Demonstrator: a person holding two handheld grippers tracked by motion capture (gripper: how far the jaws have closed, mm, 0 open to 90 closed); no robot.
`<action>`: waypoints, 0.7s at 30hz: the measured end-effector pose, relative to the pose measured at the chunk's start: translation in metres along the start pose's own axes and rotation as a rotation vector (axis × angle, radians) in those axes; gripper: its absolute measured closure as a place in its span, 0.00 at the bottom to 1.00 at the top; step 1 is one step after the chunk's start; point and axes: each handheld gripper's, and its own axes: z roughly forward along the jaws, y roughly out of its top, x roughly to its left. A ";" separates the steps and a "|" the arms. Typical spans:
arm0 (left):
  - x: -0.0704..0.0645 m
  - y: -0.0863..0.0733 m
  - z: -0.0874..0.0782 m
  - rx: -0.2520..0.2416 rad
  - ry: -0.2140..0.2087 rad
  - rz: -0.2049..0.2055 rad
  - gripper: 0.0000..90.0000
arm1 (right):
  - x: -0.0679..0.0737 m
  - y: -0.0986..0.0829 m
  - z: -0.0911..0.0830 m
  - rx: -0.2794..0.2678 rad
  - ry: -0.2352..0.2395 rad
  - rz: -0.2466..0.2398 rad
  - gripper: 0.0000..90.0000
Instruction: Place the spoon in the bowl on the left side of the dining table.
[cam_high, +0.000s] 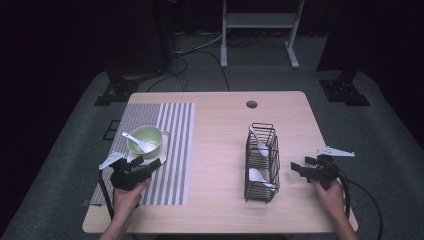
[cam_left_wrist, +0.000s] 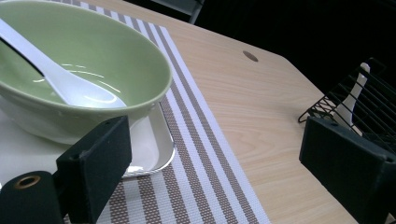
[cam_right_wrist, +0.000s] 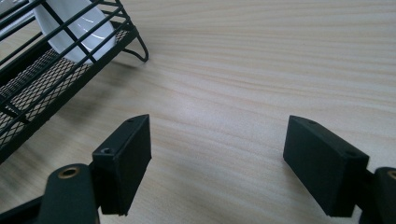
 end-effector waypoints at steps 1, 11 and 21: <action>-0.003 -0.001 0.002 0.004 -0.003 0.004 0.09 | 0.000 0.000 0.000 -0.001 0.001 0.000 0.25; -0.017 -0.003 0.012 0.027 -0.038 0.029 0.09 | 0.000 0.000 0.000 -0.004 0.007 0.005 0.25; -0.030 -0.006 0.024 0.049 -0.060 0.053 0.09 | -0.001 0.000 -0.001 -0.009 0.013 0.002 0.25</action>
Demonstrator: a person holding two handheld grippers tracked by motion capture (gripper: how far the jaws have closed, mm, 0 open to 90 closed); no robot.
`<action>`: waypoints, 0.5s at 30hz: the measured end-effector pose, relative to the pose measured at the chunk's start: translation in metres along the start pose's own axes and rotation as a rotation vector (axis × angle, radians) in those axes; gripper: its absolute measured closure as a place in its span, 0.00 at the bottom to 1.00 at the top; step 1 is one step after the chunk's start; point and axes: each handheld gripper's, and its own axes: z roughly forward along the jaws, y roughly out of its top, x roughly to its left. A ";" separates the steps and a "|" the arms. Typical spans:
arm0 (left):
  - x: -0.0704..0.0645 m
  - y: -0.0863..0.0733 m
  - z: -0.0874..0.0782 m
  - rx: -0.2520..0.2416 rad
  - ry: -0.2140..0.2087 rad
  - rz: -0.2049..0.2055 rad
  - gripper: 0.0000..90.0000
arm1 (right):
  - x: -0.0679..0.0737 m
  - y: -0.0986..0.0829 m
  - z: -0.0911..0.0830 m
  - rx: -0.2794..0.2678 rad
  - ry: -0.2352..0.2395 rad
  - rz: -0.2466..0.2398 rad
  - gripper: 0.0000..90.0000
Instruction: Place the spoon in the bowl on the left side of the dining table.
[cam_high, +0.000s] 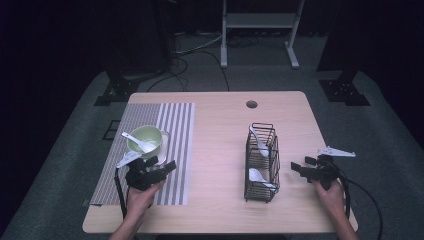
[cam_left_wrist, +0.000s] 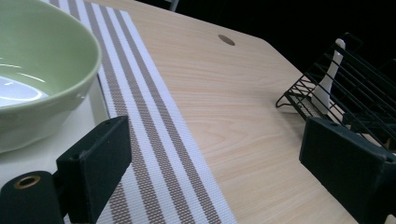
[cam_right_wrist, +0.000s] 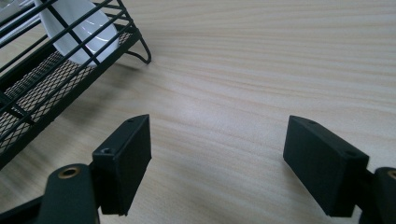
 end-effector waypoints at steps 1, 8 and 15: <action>-0.002 0.000 0.001 0.000 0.000 0.000 0.09 | 0.000 0.000 0.000 0.000 0.000 0.000 0.25; -0.010 -0.002 0.009 0.016 -0.027 0.001 0.09 | 0.000 0.000 0.000 -0.002 0.004 0.002 0.25; -0.017 -0.005 0.013 0.025 -0.046 0.008 0.09 | 0.000 0.000 0.000 -0.002 0.005 0.000 0.25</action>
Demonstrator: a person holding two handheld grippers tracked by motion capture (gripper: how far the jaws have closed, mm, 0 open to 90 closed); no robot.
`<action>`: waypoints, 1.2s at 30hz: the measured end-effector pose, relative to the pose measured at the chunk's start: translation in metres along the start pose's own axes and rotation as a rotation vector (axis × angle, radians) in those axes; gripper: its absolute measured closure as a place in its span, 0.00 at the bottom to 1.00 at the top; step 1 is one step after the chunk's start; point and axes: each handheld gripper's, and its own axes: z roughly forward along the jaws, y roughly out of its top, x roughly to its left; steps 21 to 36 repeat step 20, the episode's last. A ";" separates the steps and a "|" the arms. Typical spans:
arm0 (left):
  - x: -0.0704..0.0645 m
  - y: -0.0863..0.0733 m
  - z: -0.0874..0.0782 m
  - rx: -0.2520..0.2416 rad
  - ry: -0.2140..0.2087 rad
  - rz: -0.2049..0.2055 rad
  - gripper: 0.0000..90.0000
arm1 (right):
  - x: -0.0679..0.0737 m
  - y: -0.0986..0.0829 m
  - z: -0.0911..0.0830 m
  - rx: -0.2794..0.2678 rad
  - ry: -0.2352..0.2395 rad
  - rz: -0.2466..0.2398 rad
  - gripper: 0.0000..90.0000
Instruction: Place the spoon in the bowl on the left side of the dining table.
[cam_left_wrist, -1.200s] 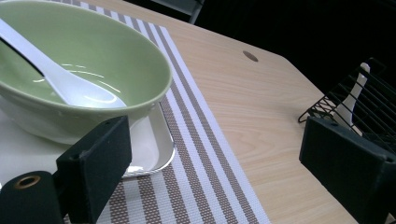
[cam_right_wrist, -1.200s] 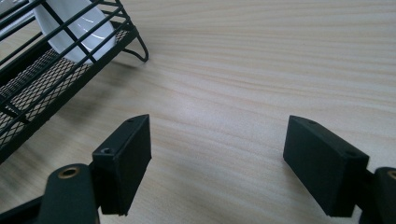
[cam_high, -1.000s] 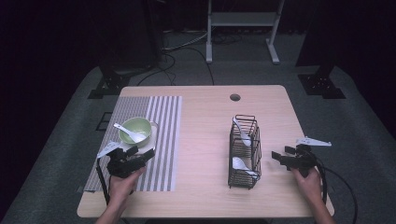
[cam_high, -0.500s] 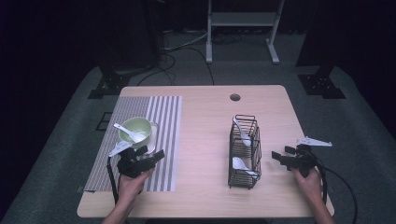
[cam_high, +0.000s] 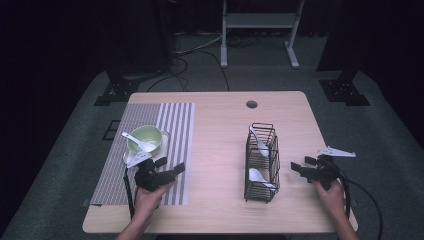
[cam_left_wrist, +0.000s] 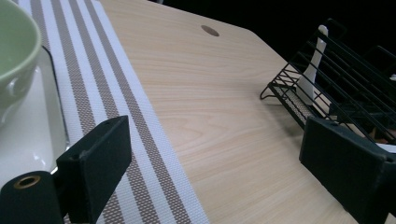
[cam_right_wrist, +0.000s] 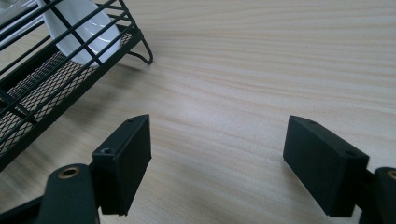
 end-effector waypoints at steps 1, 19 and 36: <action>-0.001 -0.001 0.001 0.006 -0.010 -0.004 0.09 | 0.000 0.000 0.000 0.000 0.000 0.000 0.25; -0.018 -0.010 0.009 0.032 -0.040 0.066 0.09 | 0.000 0.000 0.000 -0.004 0.002 0.006 0.25; -0.018 -0.011 0.010 0.035 -0.043 0.066 0.09 | 0.000 0.000 0.000 -0.004 0.002 0.006 0.25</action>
